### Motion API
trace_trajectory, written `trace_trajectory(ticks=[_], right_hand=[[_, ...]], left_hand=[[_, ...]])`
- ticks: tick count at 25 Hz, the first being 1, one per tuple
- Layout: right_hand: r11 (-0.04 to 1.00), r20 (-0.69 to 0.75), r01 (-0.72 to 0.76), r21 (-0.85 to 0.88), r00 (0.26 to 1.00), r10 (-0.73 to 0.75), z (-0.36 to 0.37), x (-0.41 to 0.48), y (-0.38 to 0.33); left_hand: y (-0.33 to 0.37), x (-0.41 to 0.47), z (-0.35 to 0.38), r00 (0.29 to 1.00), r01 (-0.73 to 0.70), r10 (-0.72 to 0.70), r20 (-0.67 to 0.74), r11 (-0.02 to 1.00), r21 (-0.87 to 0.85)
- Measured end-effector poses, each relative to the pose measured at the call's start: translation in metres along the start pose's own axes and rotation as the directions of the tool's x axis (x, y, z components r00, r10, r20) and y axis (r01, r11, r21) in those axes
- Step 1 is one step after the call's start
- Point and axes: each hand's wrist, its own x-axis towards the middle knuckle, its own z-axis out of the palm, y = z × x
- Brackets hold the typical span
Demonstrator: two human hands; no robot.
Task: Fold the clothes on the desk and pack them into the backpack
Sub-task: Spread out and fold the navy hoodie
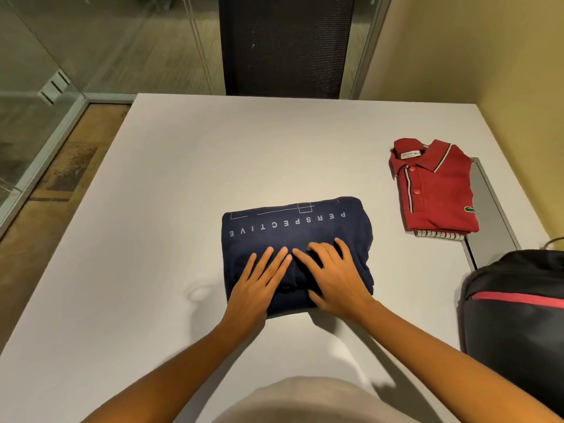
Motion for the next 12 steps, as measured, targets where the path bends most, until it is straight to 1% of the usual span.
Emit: trace_trajectory(ticks=[1, 2, 3, 4, 5, 6, 7, 9, 12], right_hand=[[1.000, 0.012, 0.014, -0.020, 1.000, -0.014, 0.000, 0.007, 0.001], [0.999, 0.014, 0.037, -0.032, 0.999, -0.036, 0.001, 0.014, 0.001], [0.998, -0.001, 0.061, -0.022, 0.998, -0.061, 0.001, 0.020, 0.000], [0.997, -0.026, 0.081, -0.004, 0.996, -0.081, -0.001, 0.025, -0.001], [0.996, -0.060, 0.092, 0.011, 0.994, -0.091, -0.006, 0.027, -0.003], [0.995, -0.094, 0.098, 0.012, 0.991, -0.096, -0.012, 0.027, -0.005], [0.994, -0.121, 0.105, -0.008, 0.987, -0.105, -0.021, 0.024, -0.008], [0.989, -0.154, 0.129, -0.074, 0.978, -0.140, -0.035, 0.013, -0.015], [0.981, -0.150, 0.156, -0.111, 0.974, -0.172, -0.016, -0.015, -0.025]], left_hand=[[0.004, -0.004, 0.001, 1.000, -0.024, 0.023, 0.017, 0.999, 0.031], [0.007, -0.007, 0.003, 0.999, -0.019, 0.017, 0.034, 0.998, 0.063], [0.008, -0.008, 0.003, 0.998, 0.039, -0.042, 0.043, 0.996, 0.086], [0.008, -0.006, 0.002, 0.989, 0.136, -0.140, 0.041, 0.987, 0.091], [0.005, -0.003, -0.001, 0.972, 0.230, -0.233, 0.032, 0.970, 0.080], [0.002, 0.001, -0.004, 0.957, 0.286, -0.289, 0.024, 0.955, 0.074], [0.001, 0.004, -0.007, 0.952, 0.302, -0.304, 0.019, 0.950, 0.083], [0.002, 0.003, -0.011, 0.960, 0.273, -0.278, 0.033, 0.955, 0.112], [0.005, -0.005, -0.005, 0.971, 0.229, -0.235, 0.046, 0.967, 0.109]])
